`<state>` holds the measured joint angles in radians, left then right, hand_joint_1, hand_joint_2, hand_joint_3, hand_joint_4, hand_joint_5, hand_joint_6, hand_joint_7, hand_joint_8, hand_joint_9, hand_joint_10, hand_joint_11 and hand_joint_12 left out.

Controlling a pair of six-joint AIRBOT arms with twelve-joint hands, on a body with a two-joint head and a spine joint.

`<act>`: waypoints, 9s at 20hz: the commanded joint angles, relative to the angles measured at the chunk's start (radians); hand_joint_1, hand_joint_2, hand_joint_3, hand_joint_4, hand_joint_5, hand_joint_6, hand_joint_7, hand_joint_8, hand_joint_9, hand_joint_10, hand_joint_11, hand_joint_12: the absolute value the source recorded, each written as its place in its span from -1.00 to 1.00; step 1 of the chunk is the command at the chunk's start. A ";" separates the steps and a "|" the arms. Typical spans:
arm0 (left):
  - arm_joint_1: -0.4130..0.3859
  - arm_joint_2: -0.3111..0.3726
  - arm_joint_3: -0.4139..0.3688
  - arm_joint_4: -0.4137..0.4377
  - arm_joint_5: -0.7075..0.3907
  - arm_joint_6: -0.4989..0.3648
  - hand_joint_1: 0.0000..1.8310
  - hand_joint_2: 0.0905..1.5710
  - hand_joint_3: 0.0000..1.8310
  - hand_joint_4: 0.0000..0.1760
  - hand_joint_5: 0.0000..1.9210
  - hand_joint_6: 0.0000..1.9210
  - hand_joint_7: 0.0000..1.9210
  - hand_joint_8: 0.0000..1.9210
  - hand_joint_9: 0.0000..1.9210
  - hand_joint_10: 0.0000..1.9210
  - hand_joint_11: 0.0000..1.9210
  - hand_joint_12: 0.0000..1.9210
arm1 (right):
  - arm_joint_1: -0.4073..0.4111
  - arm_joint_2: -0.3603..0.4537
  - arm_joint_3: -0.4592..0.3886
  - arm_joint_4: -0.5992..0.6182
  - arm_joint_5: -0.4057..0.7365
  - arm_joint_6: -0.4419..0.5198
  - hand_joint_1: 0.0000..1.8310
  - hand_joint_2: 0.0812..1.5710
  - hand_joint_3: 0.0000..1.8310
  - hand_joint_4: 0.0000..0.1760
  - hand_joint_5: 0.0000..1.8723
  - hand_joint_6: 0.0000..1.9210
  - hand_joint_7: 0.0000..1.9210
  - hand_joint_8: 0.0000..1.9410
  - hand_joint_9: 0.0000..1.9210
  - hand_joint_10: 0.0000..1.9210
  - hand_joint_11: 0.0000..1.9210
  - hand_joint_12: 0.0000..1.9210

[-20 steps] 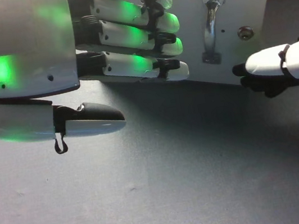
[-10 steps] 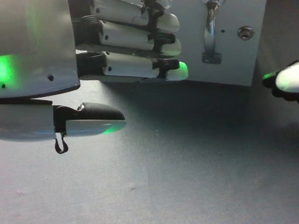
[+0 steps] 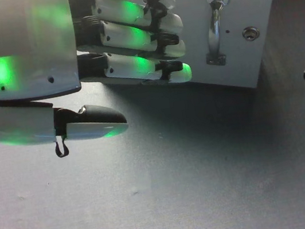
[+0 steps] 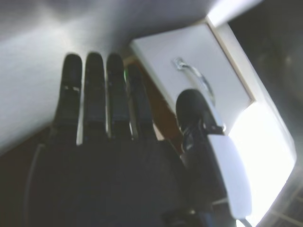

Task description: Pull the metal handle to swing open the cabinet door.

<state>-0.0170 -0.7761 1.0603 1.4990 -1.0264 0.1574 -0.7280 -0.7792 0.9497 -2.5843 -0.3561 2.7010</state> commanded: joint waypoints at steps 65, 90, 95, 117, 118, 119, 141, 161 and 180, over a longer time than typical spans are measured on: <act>-0.010 0.007 0.001 -0.101 -0.025 0.010 -1.00 0.97 -0.97 -1.00 -0.59 -1.00 -0.58 -1.00 -0.63 -1.00 -0.98 -0.19 | 0.189 -0.237 0.115 -0.141 0.025 0.205 -1.00 0.78 -1.00 -1.00 -0.93 -1.00 -0.94 -1.00 -0.96 -1.00 -1.00 -0.80; -0.010 0.007 0.001 -0.101 -0.025 0.010 -1.00 0.95 -0.99 -1.00 -0.56 -0.99 -0.55 -0.99 -0.59 -0.99 -0.97 -0.11 | 0.192 -0.268 -0.011 -0.374 -0.102 0.222 -1.00 0.84 -0.99 -1.00 -0.88 -1.00 -0.88 -1.00 -0.90 -1.00 -1.00 -0.62; -0.010 0.007 0.001 -0.101 -0.025 0.010 -1.00 0.93 -1.00 -1.00 -0.55 -0.99 -0.54 -0.99 -0.59 -0.99 -0.96 -0.10 | 0.192 -0.271 -0.031 -0.375 -0.155 0.222 -1.00 0.84 -1.00 -1.00 -0.85 -0.99 -0.86 -1.00 -0.88 -1.00 -1.00 -0.59; -0.010 0.007 0.001 -0.101 -0.025 0.010 -1.00 0.96 -0.99 -1.00 -0.57 -1.00 -0.52 -1.00 -0.55 -0.99 -0.95 -0.09 | 0.226 -0.406 -0.084 -0.378 -0.211 0.221 -1.00 0.83 -1.00 -1.00 -0.85 -1.00 -0.86 -1.00 -0.89 -1.00 -1.00 -0.62; -0.010 0.007 0.001 -0.101 -0.025 0.010 -1.00 0.96 -0.99 -1.00 -0.56 -1.00 -0.52 -1.00 -0.55 -0.99 -0.96 -0.09 | 0.226 -0.412 -0.084 -0.378 -0.211 0.221 -1.00 0.83 -1.00 -1.00 -0.85 -1.00 -0.86 -1.00 -0.88 -1.00 -1.00 -0.62; -0.010 0.007 0.001 -0.101 -0.025 0.010 -1.00 0.96 -1.00 -1.00 -0.56 -1.00 -0.52 -1.00 -0.55 -0.99 -0.96 -0.09 | 0.226 -0.419 -0.084 -0.378 -0.211 0.221 -1.00 0.83 -1.00 -1.00 -0.85 -1.00 -0.86 -1.00 -0.88 -1.00 -1.00 -0.62; -0.010 0.007 0.001 -0.101 -0.025 0.010 -1.00 0.97 -0.99 -1.00 -0.55 -1.00 -0.52 -1.00 -0.57 -1.00 -0.97 -0.11 | 0.226 -0.470 -0.121 -0.348 -0.219 0.222 -1.00 0.82 -1.00 -1.00 -0.84 -1.00 -0.84 -1.00 -0.87 -1.00 -1.00 -0.60; -0.010 0.007 0.001 -0.101 -0.025 0.010 -1.00 0.97 -1.00 -1.00 -0.54 -1.00 -0.50 -1.00 -0.54 -1.00 -0.94 -0.10 | 0.203 -0.372 -0.126 -0.341 -0.253 0.257 -1.00 0.83 -1.00 -1.00 -0.84 -1.00 -0.84 -1.00 -0.87 -1.00 -1.00 -0.60; -0.010 0.007 0.001 -0.101 -0.025 0.010 -1.00 0.96 -1.00 -1.00 -0.53 -1.00 -0.48 -1.00 -0.53 -1.00 -0.93 -0.08 | 0.143 -0.346 -0.003 -0.428 -0.192 0.203 -1.00 0.83 -1.00 -1.00 -0.86 -1.00 -0.85 -1.00 -0.87 -1.00 -1.00 -0.60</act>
<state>-0.0166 -0.7761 1.0603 1.4994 -1.0256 0.1574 -0.5999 -1.1233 0.9493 -2.9772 -0.4553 2.8994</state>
